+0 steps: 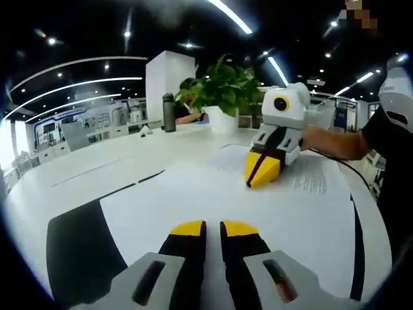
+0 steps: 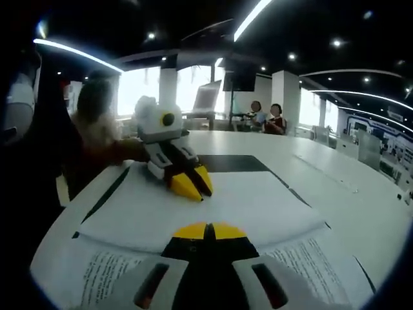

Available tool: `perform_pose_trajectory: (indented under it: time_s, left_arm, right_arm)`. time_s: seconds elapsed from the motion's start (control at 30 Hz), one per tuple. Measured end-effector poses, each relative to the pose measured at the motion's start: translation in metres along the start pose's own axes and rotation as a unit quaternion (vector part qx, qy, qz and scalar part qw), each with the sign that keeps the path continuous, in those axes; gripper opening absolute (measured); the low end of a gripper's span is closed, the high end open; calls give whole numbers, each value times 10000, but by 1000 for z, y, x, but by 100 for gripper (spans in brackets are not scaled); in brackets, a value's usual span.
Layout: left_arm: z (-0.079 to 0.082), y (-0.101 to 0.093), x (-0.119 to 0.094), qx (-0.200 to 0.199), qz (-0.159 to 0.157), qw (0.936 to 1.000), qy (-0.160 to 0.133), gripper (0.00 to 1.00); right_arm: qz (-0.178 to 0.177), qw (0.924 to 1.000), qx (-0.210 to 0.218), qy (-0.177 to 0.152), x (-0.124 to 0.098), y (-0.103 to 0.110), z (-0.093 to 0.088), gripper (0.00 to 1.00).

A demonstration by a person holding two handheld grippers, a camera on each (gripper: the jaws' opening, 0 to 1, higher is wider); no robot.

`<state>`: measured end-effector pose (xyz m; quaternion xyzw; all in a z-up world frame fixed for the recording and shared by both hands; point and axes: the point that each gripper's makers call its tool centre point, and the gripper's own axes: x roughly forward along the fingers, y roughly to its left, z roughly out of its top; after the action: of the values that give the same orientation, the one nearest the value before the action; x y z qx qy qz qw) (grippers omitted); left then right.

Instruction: Flip through the bound document one page at a time

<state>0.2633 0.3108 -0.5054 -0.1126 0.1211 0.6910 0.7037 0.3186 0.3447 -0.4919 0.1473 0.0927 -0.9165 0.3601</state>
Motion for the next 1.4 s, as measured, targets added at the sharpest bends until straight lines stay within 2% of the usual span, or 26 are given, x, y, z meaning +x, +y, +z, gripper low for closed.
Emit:
perform_pose_trajectory:
  time_s: [0.37, 0.5, 0.6, 0.67, 0.7, 0.9, 1.23, 1.4]
  left_arm:
    - [0, 0, 1, -6, 7, 10000, -9, 11]
    - [0, 0, 0, -1, 7, 10000, -10, 11]
    - [0, 0, 0, -1, 7, 10000, -11, 11]
    - [0, 0, 0, 1, 7, 10000, -11, 11]
    - [-1, 0, 0, 5, 5, 10000, -13, 11]
    - [-1, 1, 0, 9, 4, 10000, -14, 11]
    - [-1, 2, -1, 19, 5, 10000, -19, 11]
    - [-1, 2, -1, 20, 2, 10000, -22, 11]
  right_arm:
    - [-65, 9999, -63, 101, 1, -2, 0, 4]
    - [29, 9999, 2, 99, 0, 0, 1, 4]
    - [-32, 9999, -77, 104, -3, -6, 5, 4]
    - [-97, 9999, -46, 65, -5, -13, 9, 4]
    - [-213, 9998, -6, -35, -9, -25, 16, 4]
    - [-537, 9982, 209, -152, -10, -67, 24, 4]
    - [-705, 9970, 268, -156, -8, -110, 22, 4]
    - [-754, 9965, 329, -178, -7, -125, 14, 4]
